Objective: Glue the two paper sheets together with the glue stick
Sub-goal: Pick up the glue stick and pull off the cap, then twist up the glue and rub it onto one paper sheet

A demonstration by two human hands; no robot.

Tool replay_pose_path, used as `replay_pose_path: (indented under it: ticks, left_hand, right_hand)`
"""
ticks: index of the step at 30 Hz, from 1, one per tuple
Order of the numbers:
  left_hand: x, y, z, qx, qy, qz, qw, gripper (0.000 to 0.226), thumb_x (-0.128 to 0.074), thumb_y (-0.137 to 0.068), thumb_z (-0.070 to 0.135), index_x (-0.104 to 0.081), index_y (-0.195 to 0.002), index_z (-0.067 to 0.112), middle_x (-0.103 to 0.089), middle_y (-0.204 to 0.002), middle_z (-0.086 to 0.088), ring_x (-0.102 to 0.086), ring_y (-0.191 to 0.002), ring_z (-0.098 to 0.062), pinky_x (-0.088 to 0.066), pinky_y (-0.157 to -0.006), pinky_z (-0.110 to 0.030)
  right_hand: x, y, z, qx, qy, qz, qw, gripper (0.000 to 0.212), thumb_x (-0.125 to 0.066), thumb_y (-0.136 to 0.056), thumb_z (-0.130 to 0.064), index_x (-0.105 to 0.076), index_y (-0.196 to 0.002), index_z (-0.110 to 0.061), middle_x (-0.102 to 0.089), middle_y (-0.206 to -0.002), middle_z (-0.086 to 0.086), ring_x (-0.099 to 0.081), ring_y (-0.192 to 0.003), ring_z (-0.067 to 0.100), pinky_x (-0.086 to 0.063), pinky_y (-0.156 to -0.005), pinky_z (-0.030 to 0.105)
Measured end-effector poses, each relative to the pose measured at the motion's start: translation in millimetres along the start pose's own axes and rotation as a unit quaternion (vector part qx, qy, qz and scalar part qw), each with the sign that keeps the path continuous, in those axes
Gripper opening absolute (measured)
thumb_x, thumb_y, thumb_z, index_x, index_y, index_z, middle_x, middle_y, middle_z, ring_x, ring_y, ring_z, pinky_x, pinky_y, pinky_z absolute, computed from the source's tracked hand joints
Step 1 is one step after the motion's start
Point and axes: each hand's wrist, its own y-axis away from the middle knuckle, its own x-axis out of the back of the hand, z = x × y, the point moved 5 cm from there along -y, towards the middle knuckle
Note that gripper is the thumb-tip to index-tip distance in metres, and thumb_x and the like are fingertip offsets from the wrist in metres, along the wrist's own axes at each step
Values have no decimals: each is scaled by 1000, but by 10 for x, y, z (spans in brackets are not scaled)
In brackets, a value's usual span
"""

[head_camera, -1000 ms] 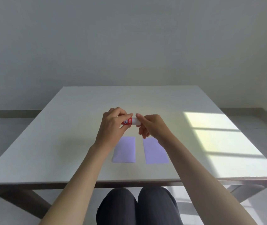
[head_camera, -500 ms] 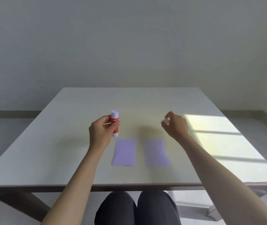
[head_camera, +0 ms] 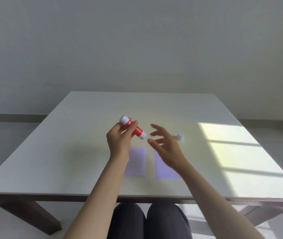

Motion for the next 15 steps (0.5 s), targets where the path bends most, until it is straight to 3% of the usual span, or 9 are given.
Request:
replay_pose_path:
  ticks: [3,7,9,11,13,15]
  left_hand:
    - [-79,69,-26,23,52,2,998,5,-73,-77,9,-70,-79,13,-71,-72,3,-68,-73,-14,-55,-71,-24]
    - [-120,183,-68,21,59,13,998,9,-73,-77,11,-71,-79,20,-72,-68,14,-67,-72,-7,-54,-76,-26]
    - [-173,232,-78,16,60,-7,998,10,-73,-78,12,-72,-80,22,-73,-70,16,-67,-72,-2,-53,-75,-22]
    - [-213,251,-79,11,55,-33,998,9,-73,-78,13,-72,-82,22,-74,-73,16,-68,-73,-1,-53,-75,-20]
    - [-230,258,-60,9,54,-60,997,12,-74,-78,14,-73,-90,16,-74,-77,15,-69,-78,-4,-55,-76,-21]
    - [-225,257,-45,20,67,-79,994,20,-74,-77,14,-72,-96,8,-75,-83,9,-70,-83,-7,-55,-76,-21]
  right_hand:
    - [-223,112,-93,-47,-227,31,972,20,-58,-90,-7,-59,-110,-10,-66,-85,10,-65,-69,17,-52,-60,24]
    - [-356,112,-62,-160,-448,37,879,16,-48,-96,-11,-60,-100,-1,-52,-66,6,-54,-56,17,-46,-57,25]
    - [-400,106,-47,-203,-476,41,855,29,-42,-100,-22,-59,-84,-4,-42,-58,1,-49,-50,16,-40,-54,26]
    - [-387,95,-41,-245,-439,46,863,40,-37,-100,-34,-56,-73,-10,-33,-50,-3,-42,-40,14,-32,-51,26]
    - [-328,100,-50,-292,-388,23,874,42,-37,-96,-36,-43,-58,-16,-27,-46,-5,-30,-34,13,-25,-42,24]
    - [-292,116,-70,-333,-383,-31,861,44,-39,-91,-33,-29,-50,-19,-22,-43,-6,-20,-33,12,-19,-34,21]
